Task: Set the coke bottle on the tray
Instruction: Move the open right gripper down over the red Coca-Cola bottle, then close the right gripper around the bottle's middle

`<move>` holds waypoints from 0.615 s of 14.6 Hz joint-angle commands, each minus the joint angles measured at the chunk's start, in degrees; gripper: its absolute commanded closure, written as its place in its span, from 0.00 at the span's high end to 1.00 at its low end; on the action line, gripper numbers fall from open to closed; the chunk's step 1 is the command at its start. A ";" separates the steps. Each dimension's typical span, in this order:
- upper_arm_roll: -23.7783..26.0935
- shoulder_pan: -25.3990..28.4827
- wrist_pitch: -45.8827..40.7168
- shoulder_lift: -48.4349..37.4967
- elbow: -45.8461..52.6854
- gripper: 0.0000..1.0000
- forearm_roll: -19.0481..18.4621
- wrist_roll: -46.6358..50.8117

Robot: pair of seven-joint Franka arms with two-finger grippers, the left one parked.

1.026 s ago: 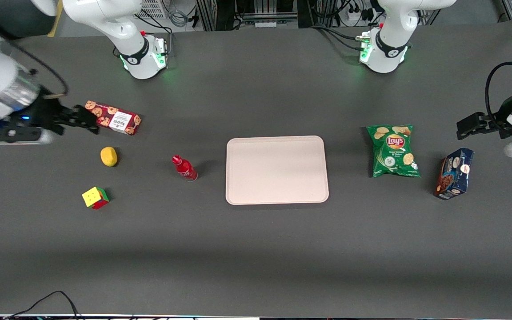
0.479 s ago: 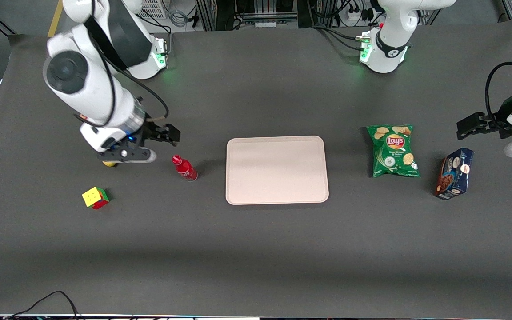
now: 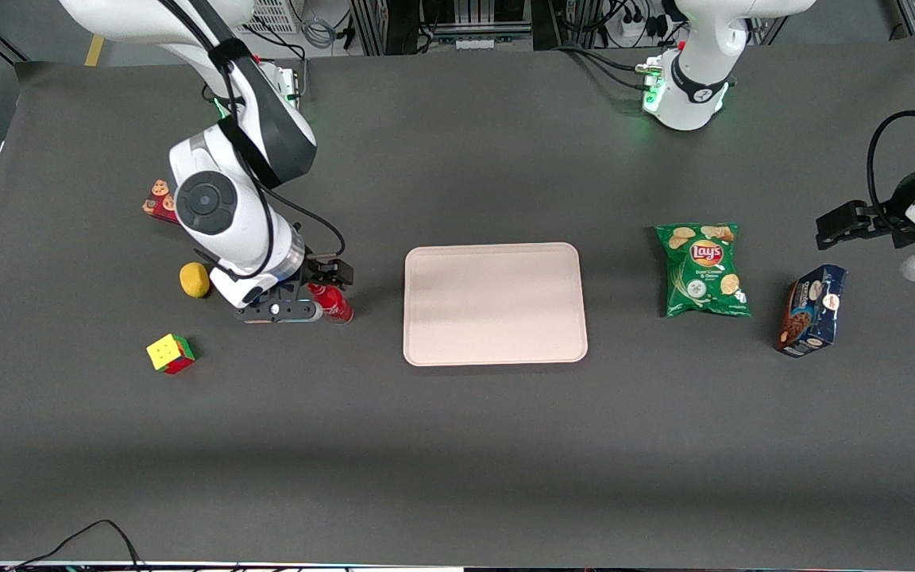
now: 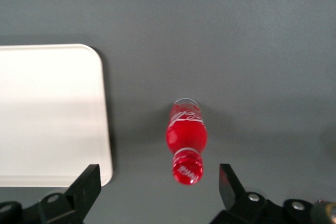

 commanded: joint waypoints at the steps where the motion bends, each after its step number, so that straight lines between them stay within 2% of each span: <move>1: 0.62 -0.31 4.10 -0.62 -5.38 1.00 -3.42 0.67; 7: 0.62 -0.39 8.68 -0.71 -9.17 0.99 -3.95 0.23; 9: 0.62 -0.48 8.77 -0.71 -9.26 0.90 -4.65 0.14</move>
